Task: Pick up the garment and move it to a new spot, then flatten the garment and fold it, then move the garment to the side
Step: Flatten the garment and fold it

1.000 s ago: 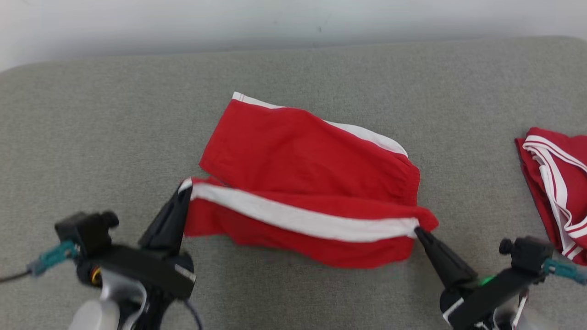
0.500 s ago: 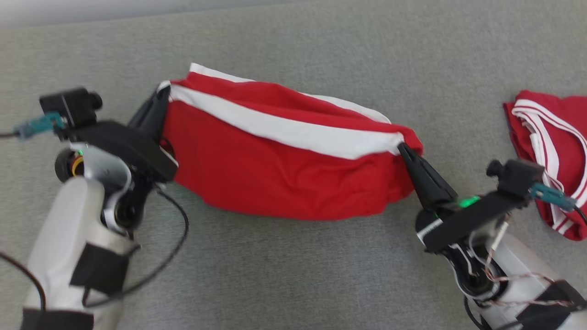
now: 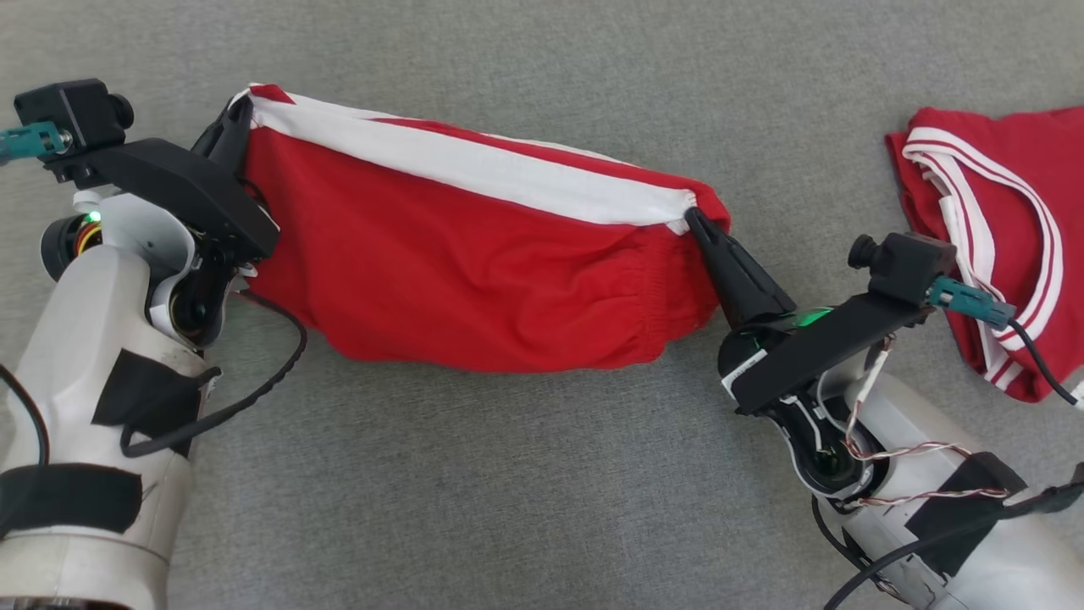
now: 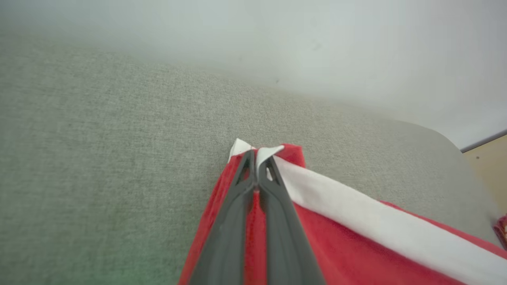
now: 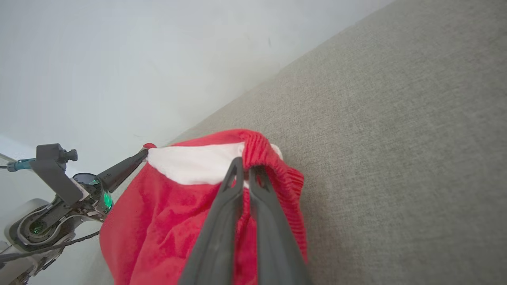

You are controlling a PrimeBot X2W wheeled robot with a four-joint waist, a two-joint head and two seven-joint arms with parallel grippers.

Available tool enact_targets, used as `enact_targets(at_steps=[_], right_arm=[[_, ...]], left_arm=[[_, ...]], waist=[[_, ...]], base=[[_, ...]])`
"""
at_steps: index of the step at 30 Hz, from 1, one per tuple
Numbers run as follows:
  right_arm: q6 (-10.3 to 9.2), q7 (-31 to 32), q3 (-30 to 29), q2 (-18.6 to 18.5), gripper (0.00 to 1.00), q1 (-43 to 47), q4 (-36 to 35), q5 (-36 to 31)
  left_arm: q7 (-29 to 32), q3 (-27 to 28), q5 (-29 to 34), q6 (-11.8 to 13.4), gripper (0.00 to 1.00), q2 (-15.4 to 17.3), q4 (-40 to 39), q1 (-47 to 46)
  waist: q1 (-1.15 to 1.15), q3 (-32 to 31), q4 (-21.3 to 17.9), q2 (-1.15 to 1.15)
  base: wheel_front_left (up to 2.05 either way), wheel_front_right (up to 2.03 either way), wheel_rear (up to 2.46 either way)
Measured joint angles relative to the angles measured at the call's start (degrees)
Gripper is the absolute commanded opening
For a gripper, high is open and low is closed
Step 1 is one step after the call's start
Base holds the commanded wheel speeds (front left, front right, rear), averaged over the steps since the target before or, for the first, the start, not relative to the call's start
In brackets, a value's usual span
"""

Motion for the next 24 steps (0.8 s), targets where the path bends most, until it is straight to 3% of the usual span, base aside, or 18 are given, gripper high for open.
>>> enact_targets(at_steps=[2, 3, 4, 5, 6, 7, 15, 24], right_arm=[[-0.01, -0.3, 1.1, 0.2, 0.00, -0.8, 0.6, 0.5], [0.00, -0.4, 1.8, 0.2, 0.10, -1.2, 0.8, 1.0], [0.00, -0.5, 2.4, 0.3, 0.44, -1.4, 1.0, 1.3], [0.00, -0.7, 2.8, 0.3, 1.00, -1.6, 1.3, 1.5], [-0.01, -0.8, 3.3, 0.2, 1.00, -1.6, 1.4, 1.8], [0.00, -0.9, 3.9, -0.1, 1.00, -1.6, 1.4, 2.1], [-0.01, -2.1, 4.3, -3.4, 1.00, 1.6, -0.8, 0.0], [-0.01, -2.3, -7.3, -4.4, 1.00, 10.9, -6.2, -10.6]], left_arm=[[-0.6, -0.2, 0.0, -0.2, 0.00, -0.1, 2.1, -1.0], [-0.8, -0.3, 0.2, -0.2, 0.00, 0.0, 3.1, -1.3], [-1.1, -0.4, 0.2, -0.6, 0.00, 0.0, 4.1, -1.7], [-1.3, -0.5, 0.2, -0.7, 0.29, 0.0, 4.9, -2.0], [-1.7, -0.7, 0.2, -0.7, 0.90, 0.0, 5.6, -2.3], [-2.4, -1.2, 0.7, -0.9, 1.00, 0.0, 6.1, -2.6], [-11.0, -3.7, 4.5, -0.9, 1.00, 0.8, 6.0, -2.3], [-19.4, -4.9, 8.3, 4.4, 1.00, 2.1, -4.5, 6.7]], waist=[[0.00, 0.4, -0.5, 0.00], [0.00, 0.5, -0.7, 0.00], [0.00, 0.6, -0.9, 0.00], [0.00, 0.6, -1.0, 0.00], [0.00, 0.6, -1.1, 0.00], [0.00, 0.6, -1.1, 0.00], [-0.01, -0.9, -0.2, 0.00], [-0.01, -3.4, 1.5, -0.01]], base=[[0.00, 0.00, 0.00], [0.00, 0.00, 0.00], [0.00, 0.00, 0.00], [0.00, 0.00, 0.00], [0.00, 0.00, 0.00], [0.00, 0.00, 0.00], [0.00, 0.00, 0.00], [0.00, 0.00, 0.00]])
